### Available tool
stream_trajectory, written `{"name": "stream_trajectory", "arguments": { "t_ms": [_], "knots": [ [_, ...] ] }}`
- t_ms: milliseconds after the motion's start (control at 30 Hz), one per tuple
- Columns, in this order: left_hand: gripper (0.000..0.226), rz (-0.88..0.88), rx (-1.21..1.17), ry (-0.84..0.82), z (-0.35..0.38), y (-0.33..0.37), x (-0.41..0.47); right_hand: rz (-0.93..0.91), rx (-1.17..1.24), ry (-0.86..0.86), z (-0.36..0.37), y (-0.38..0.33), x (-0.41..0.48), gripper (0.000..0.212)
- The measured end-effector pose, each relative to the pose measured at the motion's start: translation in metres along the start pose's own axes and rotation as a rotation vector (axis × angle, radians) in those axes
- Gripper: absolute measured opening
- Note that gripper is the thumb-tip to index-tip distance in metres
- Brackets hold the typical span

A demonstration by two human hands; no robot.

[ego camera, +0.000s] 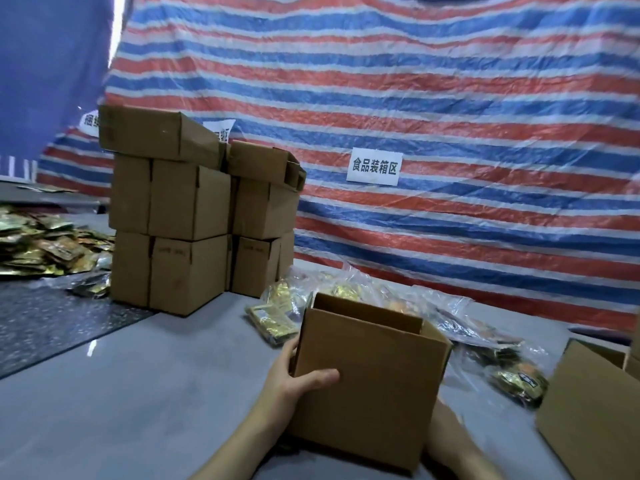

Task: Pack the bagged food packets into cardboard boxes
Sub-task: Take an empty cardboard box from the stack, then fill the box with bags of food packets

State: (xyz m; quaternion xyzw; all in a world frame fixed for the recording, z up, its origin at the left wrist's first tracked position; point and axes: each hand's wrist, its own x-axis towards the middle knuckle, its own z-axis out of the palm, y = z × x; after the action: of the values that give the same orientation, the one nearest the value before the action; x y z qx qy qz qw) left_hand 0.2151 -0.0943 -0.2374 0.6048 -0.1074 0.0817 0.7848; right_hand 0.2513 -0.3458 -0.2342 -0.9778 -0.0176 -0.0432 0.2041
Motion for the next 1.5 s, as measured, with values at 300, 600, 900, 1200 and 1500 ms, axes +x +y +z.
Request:
{"name": "stream_trajectory", "arguments": {
  "t_ms": [300, 600, 900, 1200, 1500],
  "knots": [
    [0.102, 0.004, 0.077, -0.039, 0.006, 0.001, -0.004, -0.134, 0.087, 0.286, -0.001, 0.009, -0.012, 0.015],
    [0.092, -0.015, 0.035, -0.022, -0.003, 0.001, -0.001, -0.281, -0.032, 0.011, -0.009, 0.002, -0.018, 0.036],
    [0.092, -0.018, -0.011, 0.036, -0.005, -0.003, 0.001, -0.083, -0.103, 0.155, -0.014, -0.012, -0.036, 0.017],
    [0.063, -0.013, -0.185, 0.151, -0.010, -0.006, 0.006, 0.081, 0.194, 0.375, -0.003, 0.010, -0.014, 0.019],
    [0.080, 0.024, -0.083, 0.082, -0.002, -0.003, 0.002, 0.417, 0.887, 0.903, -0.028, 0.040, -0.009, 0.012]
  ]
}}
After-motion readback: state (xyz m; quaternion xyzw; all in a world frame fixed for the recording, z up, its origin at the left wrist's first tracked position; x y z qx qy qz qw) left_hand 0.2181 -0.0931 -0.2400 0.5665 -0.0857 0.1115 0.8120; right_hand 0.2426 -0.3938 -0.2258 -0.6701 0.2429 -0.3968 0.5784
